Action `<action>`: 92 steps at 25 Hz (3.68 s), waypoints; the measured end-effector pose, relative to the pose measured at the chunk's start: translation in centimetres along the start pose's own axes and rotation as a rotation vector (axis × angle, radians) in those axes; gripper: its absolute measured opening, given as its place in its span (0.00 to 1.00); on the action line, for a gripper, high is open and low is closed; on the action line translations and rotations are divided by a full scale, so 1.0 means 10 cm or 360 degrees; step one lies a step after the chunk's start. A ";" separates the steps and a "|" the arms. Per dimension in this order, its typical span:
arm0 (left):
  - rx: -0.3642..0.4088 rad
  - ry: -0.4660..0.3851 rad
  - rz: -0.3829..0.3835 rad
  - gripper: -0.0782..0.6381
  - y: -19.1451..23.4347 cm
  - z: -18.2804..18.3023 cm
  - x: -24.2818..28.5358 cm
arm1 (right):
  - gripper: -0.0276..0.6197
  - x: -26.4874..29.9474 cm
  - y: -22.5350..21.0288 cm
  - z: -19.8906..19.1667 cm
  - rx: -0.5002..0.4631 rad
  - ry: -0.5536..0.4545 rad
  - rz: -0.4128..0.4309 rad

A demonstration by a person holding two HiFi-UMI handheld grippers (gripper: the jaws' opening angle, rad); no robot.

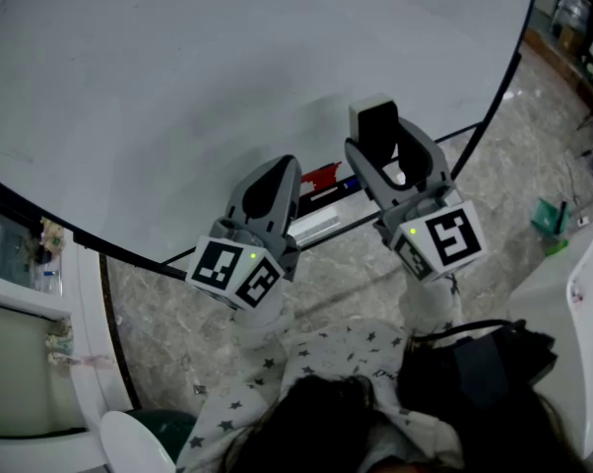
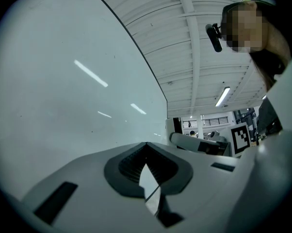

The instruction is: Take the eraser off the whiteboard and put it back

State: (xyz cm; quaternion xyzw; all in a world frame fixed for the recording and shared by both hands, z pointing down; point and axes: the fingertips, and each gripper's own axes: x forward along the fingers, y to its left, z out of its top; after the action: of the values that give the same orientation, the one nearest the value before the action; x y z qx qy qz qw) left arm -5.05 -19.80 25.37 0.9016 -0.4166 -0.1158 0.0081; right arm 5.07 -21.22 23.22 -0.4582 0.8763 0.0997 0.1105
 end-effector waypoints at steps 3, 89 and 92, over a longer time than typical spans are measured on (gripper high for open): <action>0.0023 0.0002 0.0001 0.11 0.01 0.04 0.01 | 0.44 0.05 0.02 0.06 -0.0003 -0.0029 0.0016; 0.0120 -0.0130 0.0105 0.11 0.86 0.46 0.14 | 0.52 1.24 0.17 0.19 -0.0263 -0.0226 0.0047; 0.0127 -0.0109 0.0117 0.11 0.78 0.46 0.13 | 0.40 1.12 0.19 0.16 -0.0238 -0.0176 0.0080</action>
State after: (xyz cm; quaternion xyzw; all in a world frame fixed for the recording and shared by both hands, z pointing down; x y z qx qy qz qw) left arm -11.10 -25.50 21.50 0.8809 -0.4537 -0.1296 -0.0379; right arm -2.56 -28.49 18.67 -0.4368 0.8702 0.1929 0.1216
